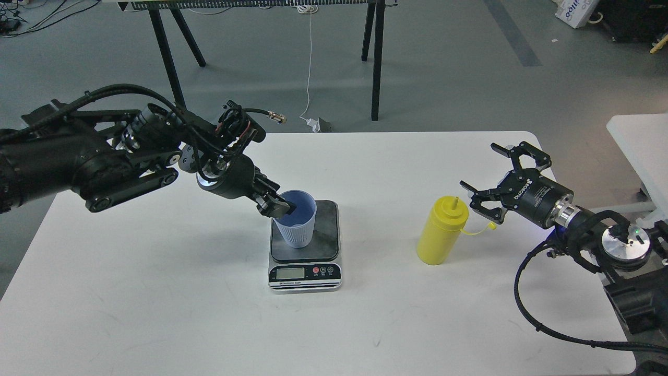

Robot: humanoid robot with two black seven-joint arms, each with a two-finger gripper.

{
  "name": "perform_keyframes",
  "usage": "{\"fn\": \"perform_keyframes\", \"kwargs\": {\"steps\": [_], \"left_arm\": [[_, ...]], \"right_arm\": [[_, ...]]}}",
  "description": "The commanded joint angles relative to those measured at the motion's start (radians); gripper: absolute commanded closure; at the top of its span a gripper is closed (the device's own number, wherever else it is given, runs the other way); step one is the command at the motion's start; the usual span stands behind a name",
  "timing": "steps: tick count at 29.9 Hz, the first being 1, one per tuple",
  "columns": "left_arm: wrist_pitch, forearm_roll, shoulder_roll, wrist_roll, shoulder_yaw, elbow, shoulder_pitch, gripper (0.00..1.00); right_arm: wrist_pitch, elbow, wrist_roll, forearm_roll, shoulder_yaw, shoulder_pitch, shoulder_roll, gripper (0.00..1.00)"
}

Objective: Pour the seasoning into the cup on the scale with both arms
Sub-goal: 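Release the cup and withdraw the left gripper upward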

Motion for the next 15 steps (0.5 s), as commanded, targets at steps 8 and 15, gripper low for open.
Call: {"fn": "perform_keyframes", "kwargs": {"steps": [8,15], "left_arm": [[0.000,-0.378,0.074,0.000,-0.093,0.205,-0.036,0.01],[0.000,-0.827,0.022,0.000,-0.177,0.471,-0.002,0.01]], "right_arm": [[0.000,0.078,0.000,0.062,-0.080,0.217,-0.167,0.02],[0.000,0.133,0.000,0.615,0.134,0.031,-0.267,0.02]]}}
